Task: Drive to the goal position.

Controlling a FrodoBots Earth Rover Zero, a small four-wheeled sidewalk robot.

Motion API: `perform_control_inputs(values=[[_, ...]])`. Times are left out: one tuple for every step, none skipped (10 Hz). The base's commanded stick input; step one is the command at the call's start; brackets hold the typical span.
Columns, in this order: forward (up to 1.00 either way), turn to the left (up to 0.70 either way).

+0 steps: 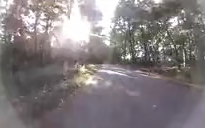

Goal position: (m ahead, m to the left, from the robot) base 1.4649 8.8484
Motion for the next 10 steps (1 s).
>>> perform_control_inputs(values=[[0.70, -0.01], [0.70, -0.01], [0.70, -0.01], [0.70, -0.01], [0.70, -0.01], [0.70, -0.01], [0.70, -0.01], [0.70, -0.01], [0.70, -0.01], [0.70, -0.01]])
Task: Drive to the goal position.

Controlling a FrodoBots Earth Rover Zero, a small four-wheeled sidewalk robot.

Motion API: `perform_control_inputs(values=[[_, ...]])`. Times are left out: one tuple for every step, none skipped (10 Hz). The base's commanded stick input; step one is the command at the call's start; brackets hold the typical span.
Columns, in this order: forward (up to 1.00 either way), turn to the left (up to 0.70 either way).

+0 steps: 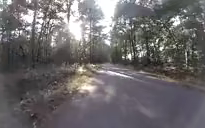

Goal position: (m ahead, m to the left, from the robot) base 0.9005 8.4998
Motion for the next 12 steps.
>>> perform_control_inputs(values=[[0.70, -0.01], [0.70, -0.01], [0.70, -0.01], [0.70, -0.01], [0.70, -0.01], [0.70, -0.01], [0.70, -0.01], [0.70, -0.01], [0.70, -0.01], [0.70, -0.01], [0.70, -0.01], [0.70, -0.01]])
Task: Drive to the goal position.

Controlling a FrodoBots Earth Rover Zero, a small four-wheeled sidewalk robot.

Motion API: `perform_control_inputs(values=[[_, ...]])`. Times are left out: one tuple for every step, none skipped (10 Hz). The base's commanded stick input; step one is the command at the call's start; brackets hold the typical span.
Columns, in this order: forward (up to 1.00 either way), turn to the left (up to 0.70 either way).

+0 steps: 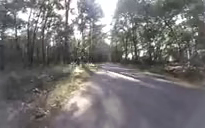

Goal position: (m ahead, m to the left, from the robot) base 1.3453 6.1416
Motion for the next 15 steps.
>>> perform_control_inputs(values=[[0.70, -0.01], [0.70, -0.01], [0.70, -0.11], [0.70, -0.27], [0.70, -0.20], [0.70, -0.04], [0.70, -0.01], [0.70, -0.01], [0.70, -0.01], [0.70, -0.01], [0.70, -0.01], [0.70, -0.01], [0.70, -0.01], [0.70, -0.01], [0.70, -0.01]])
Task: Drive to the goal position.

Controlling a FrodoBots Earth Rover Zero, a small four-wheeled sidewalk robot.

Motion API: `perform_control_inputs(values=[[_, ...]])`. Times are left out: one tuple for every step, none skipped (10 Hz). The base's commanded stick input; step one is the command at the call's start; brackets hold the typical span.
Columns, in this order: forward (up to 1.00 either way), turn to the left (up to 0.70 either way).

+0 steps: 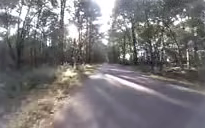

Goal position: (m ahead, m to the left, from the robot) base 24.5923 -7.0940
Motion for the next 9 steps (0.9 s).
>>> perform_control_inputs(values=[[0.70, -0.01], [0.70, -0.01], [0.70, -0.01], [0.70, -0.01], [0.70, -0.01], [0.70, -0.01], [0.70, -0.01], [0.70, -0.01], [0.70, -0.01]])
